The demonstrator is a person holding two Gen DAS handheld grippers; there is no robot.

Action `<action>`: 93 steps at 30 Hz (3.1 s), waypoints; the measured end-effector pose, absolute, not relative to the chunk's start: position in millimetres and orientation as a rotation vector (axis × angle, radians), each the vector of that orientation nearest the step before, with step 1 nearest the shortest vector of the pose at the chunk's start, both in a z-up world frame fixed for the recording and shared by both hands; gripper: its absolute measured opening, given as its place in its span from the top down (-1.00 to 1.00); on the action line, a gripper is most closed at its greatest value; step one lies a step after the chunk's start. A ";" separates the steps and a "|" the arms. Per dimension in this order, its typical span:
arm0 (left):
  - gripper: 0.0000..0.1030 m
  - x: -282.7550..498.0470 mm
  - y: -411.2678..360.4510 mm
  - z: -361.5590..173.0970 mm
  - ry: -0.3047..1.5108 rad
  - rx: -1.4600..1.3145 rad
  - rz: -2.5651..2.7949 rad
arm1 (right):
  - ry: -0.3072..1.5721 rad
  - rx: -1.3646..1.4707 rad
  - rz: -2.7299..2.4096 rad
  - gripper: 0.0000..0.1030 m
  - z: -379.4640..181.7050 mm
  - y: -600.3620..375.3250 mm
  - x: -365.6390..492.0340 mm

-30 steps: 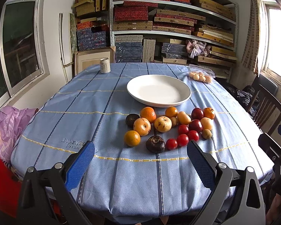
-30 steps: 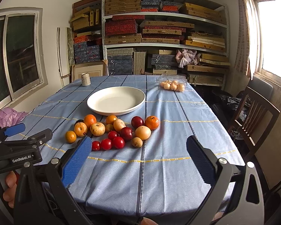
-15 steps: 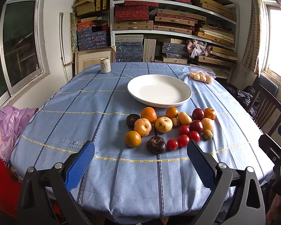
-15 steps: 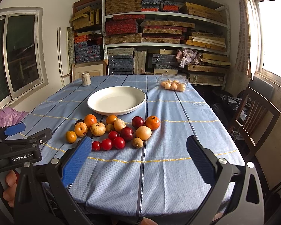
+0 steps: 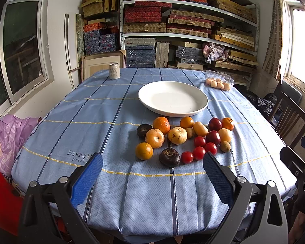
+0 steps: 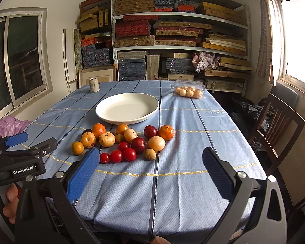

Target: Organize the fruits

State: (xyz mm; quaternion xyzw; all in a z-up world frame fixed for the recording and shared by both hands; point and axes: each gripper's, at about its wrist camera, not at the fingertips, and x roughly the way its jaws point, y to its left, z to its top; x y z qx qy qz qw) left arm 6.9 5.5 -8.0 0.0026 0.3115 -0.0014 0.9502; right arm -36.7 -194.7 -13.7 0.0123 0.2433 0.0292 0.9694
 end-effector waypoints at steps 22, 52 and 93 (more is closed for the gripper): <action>-0.93 8.2 5.8 -10.6 0.634 0.004 -0.004 | 0.499 0.025 0.061 -0.92 -21.3 -186.0 -34.8; -0.93 53.3 11.0 -56.5 0.764 -0.014 -0.002 | 0.611 0.045 0.083 -0.92 -58.4 -174.8 4.6; 0.26 128.4 45.5 -106.8 0.814 -0.010 0.028 | 0.744 0.015 0.117 -0.92 -99.1 -203.7 91.9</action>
